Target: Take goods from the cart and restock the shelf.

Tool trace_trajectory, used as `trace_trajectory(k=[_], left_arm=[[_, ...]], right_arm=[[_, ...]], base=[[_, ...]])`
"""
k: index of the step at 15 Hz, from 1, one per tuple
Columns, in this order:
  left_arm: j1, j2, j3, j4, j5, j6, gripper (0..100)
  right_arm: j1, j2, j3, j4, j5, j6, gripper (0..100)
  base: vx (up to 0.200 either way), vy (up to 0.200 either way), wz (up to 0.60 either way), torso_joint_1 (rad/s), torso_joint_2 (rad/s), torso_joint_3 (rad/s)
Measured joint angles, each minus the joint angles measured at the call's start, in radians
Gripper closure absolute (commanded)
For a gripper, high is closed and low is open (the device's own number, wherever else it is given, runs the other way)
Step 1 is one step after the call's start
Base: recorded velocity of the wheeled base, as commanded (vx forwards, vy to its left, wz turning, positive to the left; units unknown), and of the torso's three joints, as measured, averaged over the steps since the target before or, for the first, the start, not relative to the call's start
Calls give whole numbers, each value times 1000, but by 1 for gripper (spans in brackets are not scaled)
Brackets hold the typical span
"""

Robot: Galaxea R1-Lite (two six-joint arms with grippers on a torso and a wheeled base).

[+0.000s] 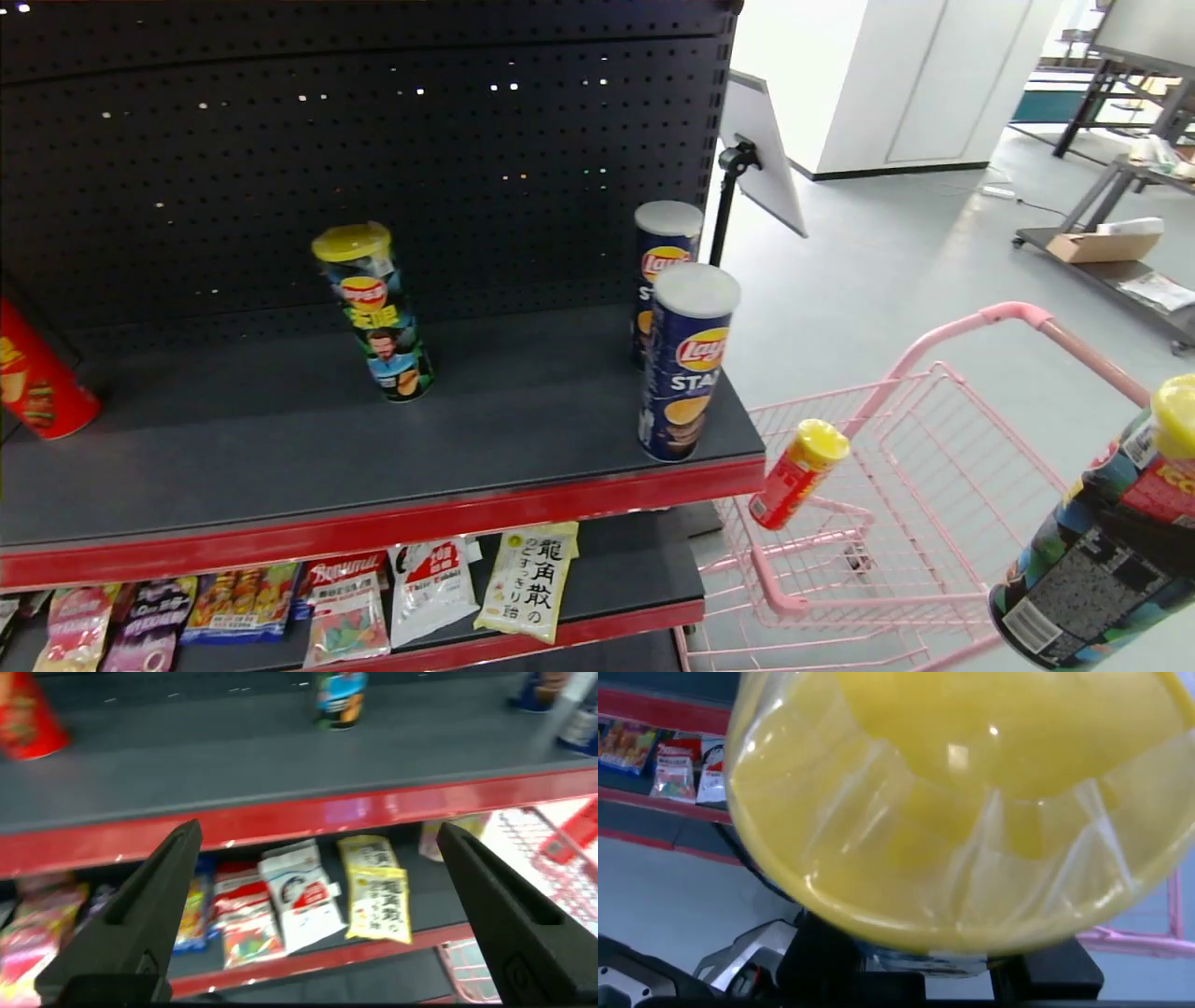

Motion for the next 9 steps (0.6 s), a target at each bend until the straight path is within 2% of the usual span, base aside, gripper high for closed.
trace_trajectory(k=[3, 4, 6, 9], left_arm=[[-1, 0, 0, 0, 0, 0, 0], [0, 0, 0, 0, 0, 0, 0], [0, 0, 0, 0, 0, 1, 0], [1, 0, 0, 0, 0, 2, 0]], right_arm=[[0, -15, 39, -5, 5, -9, 100], [0, -23, 48, -12, 37, -7, 100], [-1, -31, 56, -16, 167, -2, 100], [7, -21, 58, -34, 190, -29, 100]], base=[[0, 0, 0, 0, 0, 0], [0, 0, 0, 0, 0, 0], [-200, 0, 0, 7, 5, 2], [-200, 0, 0, 7, 9, 1]])
